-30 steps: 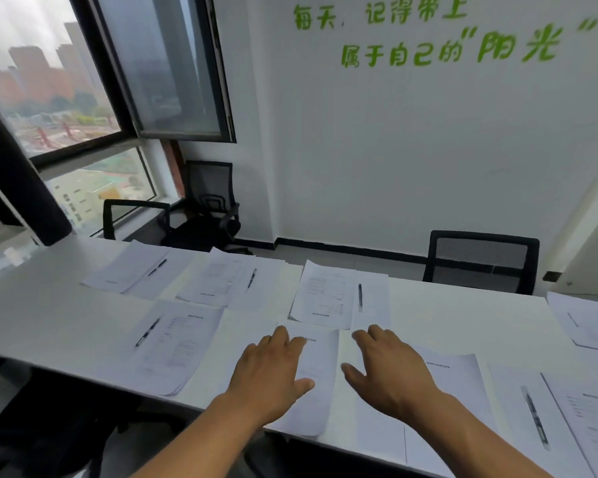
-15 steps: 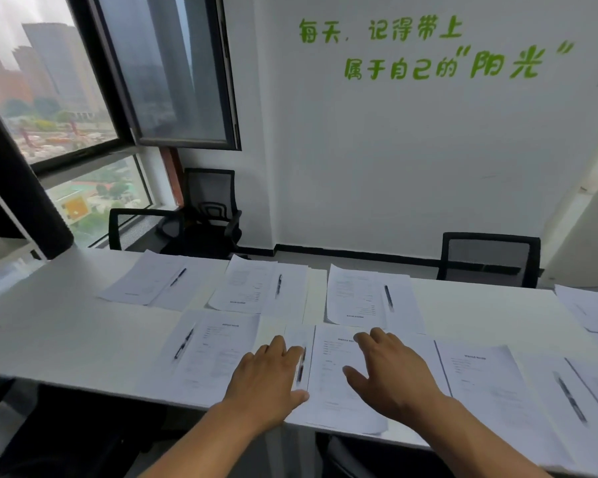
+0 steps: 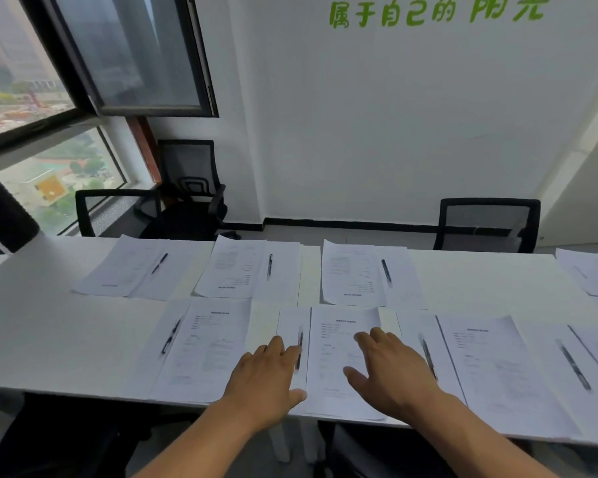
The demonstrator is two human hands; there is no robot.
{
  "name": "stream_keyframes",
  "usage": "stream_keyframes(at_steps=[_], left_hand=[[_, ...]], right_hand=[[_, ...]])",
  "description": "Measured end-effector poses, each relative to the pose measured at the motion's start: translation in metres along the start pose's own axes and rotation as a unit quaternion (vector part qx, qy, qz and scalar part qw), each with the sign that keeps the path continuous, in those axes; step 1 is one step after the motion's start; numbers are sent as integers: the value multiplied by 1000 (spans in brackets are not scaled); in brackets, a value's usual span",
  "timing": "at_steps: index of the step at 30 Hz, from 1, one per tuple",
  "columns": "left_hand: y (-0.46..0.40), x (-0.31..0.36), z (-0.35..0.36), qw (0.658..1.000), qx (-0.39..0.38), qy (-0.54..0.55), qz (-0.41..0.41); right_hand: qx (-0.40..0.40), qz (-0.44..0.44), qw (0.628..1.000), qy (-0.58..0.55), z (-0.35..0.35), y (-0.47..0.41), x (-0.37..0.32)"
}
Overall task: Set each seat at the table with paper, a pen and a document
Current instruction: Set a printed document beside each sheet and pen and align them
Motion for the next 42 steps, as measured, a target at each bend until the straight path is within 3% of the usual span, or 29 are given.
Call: stream_keyframes(at_steps=[22,42], left_hand=[[-82,-22,81,994,-108,-2,-17],[-133,-60,140,980,-192,-33,38]], right_hand=[[-119,1,992,-42,102,-72,48],[-185,49,981,-33,176,-92,48]])
Point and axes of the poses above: each hand's wrist, its own y-axis away from the middle knuckle, its own z-axis out of the palm, x = y × z, the point moved 1 cm from there along -y, towards the middle knuckle, and after that the axes turned 2 degrees about z, right-handed, at the moved point
